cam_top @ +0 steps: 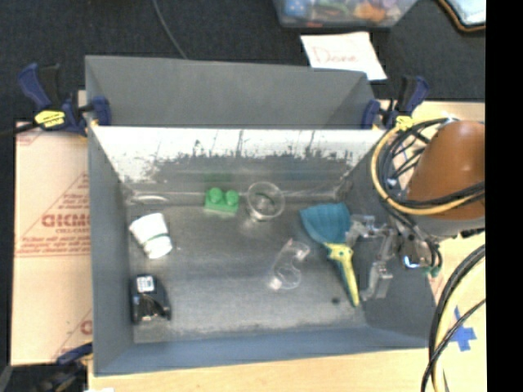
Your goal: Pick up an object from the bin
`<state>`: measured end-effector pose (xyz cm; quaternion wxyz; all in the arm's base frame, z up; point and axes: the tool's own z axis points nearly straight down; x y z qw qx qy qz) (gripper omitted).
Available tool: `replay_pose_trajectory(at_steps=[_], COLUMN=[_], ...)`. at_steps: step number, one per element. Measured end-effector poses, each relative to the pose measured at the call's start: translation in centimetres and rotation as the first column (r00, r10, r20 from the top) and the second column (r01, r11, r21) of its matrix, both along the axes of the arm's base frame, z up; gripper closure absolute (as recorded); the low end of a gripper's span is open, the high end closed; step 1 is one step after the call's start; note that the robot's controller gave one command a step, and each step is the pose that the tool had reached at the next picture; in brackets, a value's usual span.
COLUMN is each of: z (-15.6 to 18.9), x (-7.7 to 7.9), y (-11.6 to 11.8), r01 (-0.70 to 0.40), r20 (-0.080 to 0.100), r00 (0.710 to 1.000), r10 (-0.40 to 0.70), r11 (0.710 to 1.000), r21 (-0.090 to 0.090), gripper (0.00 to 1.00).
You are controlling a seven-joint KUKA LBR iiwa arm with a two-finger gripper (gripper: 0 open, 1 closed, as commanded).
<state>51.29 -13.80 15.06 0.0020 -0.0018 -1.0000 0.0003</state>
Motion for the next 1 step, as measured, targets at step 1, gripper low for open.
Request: replay_pose_trajectory(at_steps=[1], z=[0.35], x=[0.21], y=[0.02], r01=[-0.005], r20=[0.007], r00=[1.000], r10=[0.005], r11=[1.000], r21=[-0.002], gripper=[0.00])
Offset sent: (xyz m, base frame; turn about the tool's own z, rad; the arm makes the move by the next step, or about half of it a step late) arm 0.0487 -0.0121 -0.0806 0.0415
